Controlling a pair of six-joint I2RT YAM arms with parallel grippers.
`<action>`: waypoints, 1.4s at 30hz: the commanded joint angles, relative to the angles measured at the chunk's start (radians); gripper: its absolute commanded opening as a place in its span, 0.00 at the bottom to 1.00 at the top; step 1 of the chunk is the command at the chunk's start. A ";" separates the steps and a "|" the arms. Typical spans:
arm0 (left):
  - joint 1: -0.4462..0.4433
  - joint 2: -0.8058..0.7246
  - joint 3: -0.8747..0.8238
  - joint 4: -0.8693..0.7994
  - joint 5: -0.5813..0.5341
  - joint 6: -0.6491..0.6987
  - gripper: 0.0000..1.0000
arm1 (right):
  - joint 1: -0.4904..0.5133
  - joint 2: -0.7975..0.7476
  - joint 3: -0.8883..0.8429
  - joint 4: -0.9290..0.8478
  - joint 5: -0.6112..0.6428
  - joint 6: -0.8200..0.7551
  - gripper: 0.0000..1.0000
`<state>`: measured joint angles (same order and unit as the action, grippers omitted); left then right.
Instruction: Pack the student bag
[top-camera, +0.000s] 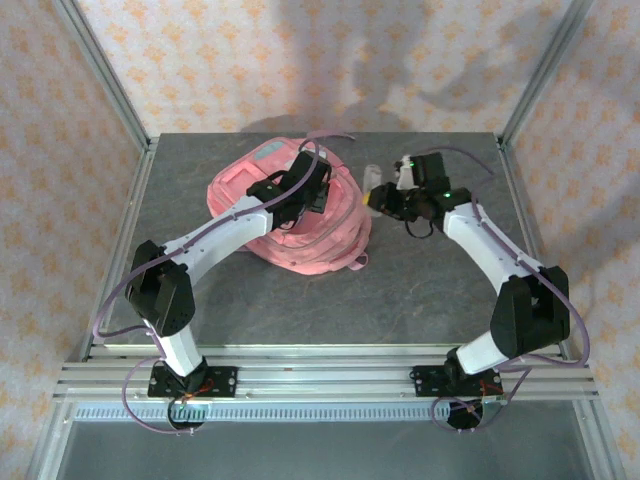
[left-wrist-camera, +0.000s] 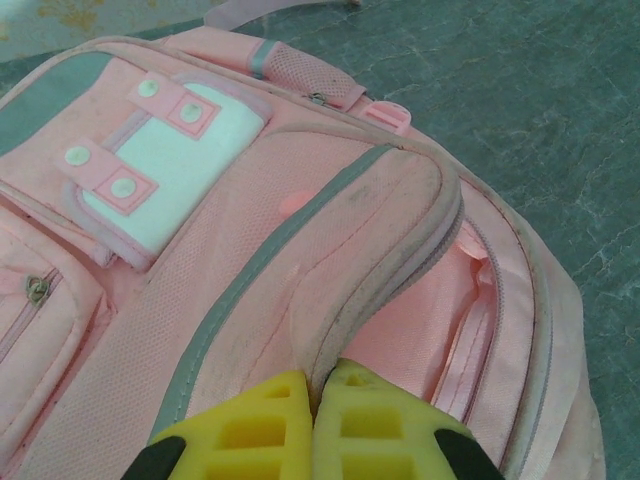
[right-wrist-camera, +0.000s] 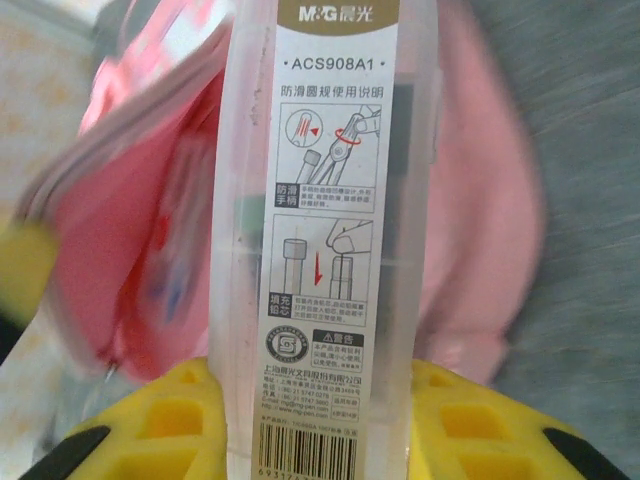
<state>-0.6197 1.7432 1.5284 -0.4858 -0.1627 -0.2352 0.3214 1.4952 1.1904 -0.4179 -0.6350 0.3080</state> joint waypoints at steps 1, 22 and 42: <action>0.015 -0.039 0.038 0.032 -0.015 -0.006 0.00 | 0.065 -0.032 -0.026 0.015 -0.078 -0.064 0.29; 0.021 -0.060 0.049 0.027 0.018 -0.034 0.00 | 0.180 0.269 0.165 0.224 -0.020 0.158 0.58; 0.021 -0.071 0.006 0.052 0.041 -0.047 0.00 | 0.207 0.387 0.080 0.453 -0.123 0.342 0.23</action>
<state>-0.6003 1.7355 1.5341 -0.4858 -0.1188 -0.2554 0.5083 1.8469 1.2778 -0.0360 -0.7341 0.6151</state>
